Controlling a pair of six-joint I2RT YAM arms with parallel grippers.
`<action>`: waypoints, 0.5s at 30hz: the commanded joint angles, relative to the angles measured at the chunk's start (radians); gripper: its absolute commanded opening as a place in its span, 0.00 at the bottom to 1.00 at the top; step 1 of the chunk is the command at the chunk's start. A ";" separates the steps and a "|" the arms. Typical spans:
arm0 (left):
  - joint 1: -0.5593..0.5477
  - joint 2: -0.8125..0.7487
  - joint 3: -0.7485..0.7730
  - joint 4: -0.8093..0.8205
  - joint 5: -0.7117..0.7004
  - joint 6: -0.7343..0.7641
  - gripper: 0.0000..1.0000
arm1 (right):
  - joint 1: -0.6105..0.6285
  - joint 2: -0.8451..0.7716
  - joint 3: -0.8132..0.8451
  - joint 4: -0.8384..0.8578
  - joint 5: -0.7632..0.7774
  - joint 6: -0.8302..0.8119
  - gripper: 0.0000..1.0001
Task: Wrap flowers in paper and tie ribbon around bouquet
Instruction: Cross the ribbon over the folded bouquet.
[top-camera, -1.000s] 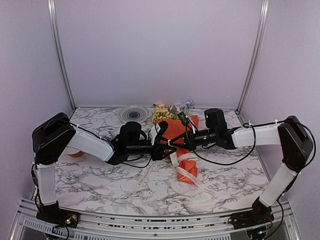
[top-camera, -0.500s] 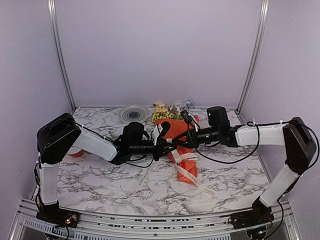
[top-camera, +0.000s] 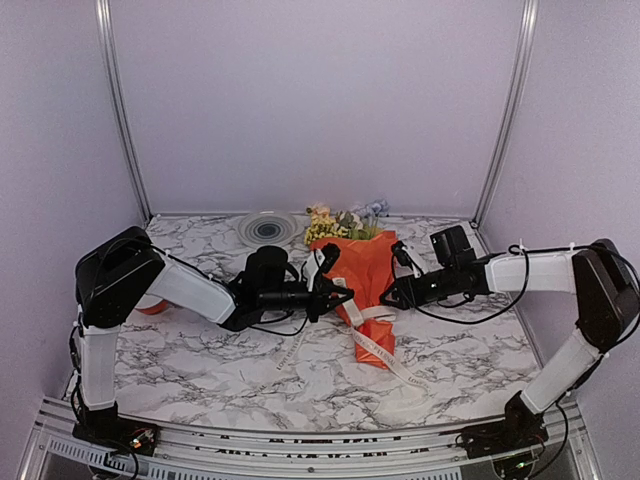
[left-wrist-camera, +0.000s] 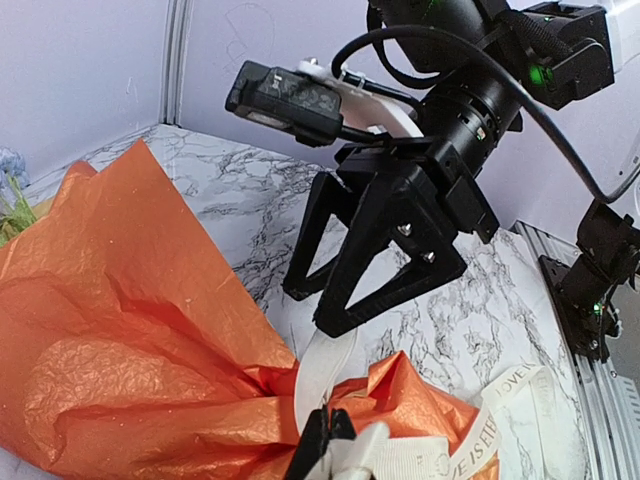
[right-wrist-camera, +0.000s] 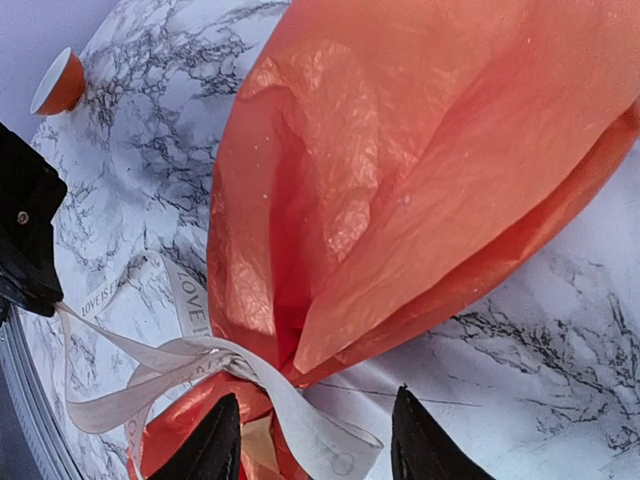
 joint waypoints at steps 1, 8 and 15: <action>0.004 0.012 -0.016 0.037 -0.001 -0.003 0.00 | 0.006 0.031 0.007 -0.035 -0.024 -0.040 0.49; 0.004 0.012 -0.015 0.037 -0.003 -0.001 0.00 | 0.007 0.065 0.006 -0.025 -0.057 -0.055 0.49; 0.004 0.007 -0.015 0.037 -0.002 -0.001 0.00 | 0.010 0.090 0.010 -0.019 -0.075 -0.058 0.36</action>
